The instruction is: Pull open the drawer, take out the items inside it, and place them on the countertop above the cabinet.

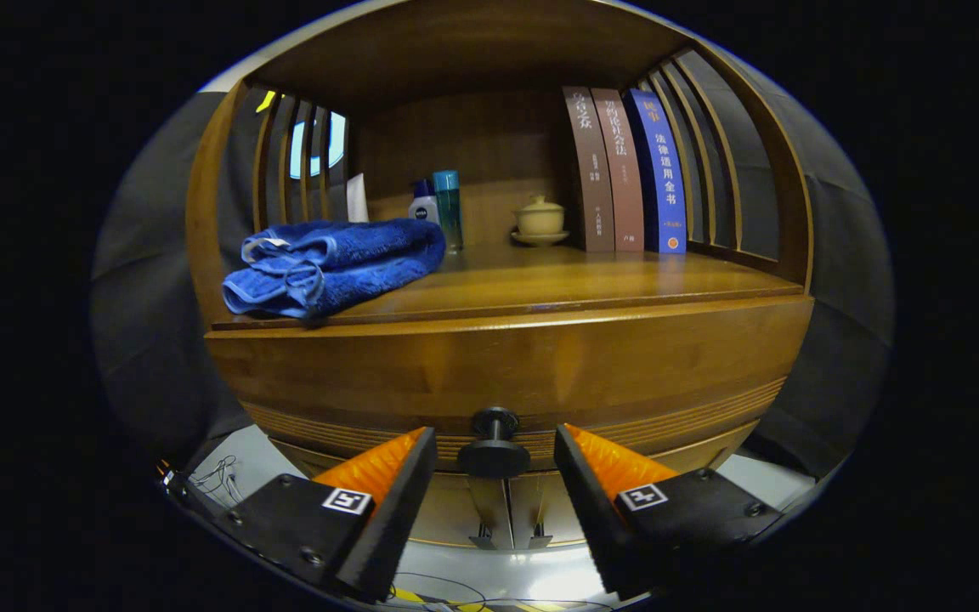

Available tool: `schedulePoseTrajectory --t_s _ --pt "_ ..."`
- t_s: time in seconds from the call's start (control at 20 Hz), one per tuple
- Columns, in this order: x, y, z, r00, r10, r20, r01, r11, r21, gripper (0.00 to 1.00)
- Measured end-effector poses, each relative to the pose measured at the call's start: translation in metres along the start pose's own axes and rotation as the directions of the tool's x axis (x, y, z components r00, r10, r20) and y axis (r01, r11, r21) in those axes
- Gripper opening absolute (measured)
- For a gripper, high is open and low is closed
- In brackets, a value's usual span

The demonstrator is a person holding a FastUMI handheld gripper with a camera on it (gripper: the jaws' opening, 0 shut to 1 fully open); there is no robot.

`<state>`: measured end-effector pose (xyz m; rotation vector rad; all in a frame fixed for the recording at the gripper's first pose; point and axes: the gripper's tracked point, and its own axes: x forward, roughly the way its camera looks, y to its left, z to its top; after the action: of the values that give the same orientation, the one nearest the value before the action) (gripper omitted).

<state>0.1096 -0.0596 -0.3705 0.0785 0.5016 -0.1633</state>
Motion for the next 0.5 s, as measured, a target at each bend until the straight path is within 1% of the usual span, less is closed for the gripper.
schedulePoseTrajectory --t_s 0.15,0.3,0.5 --pt "0.0025 0.0025 -0.0045 1.000 -0.012 -0.022 0.011 1.000 -0.019 0.50" --pt "0.0040 0.0022 -0.0054 0.999 -0.014 -0.037 0.013 1.000 -0.026 0.35" --pt "0.0024 0.0024 -0.0055 0.999 -0.010 -0.041 0.009 1.000 -0.028 0.35"
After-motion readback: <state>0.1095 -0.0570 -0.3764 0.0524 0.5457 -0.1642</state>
